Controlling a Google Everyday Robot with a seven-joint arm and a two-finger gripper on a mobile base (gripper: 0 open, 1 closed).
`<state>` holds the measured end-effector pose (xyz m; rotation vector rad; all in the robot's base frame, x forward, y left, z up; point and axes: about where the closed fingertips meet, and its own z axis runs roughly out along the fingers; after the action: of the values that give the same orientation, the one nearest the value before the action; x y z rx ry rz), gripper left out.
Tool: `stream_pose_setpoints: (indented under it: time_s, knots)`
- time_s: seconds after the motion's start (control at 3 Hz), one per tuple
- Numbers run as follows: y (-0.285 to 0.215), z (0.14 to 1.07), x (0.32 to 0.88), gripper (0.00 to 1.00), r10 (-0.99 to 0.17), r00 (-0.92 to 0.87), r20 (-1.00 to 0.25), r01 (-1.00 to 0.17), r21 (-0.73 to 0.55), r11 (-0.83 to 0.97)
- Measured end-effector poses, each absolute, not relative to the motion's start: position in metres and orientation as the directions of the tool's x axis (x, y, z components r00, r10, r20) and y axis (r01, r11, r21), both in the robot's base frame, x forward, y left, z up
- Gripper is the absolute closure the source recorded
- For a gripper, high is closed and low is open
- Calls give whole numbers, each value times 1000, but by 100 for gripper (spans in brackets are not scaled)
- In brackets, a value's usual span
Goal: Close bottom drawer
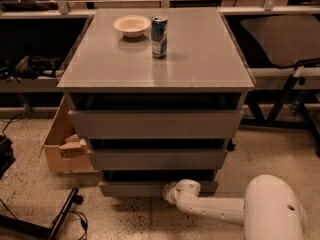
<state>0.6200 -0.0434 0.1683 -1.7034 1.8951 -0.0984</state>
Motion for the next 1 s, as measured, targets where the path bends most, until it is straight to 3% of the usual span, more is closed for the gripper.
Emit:
stream_pose_setpoints:
  time_s: [1.0]
  knots:
    - [-43,168,620,12,-930,-13,-367,-887,-425,181]
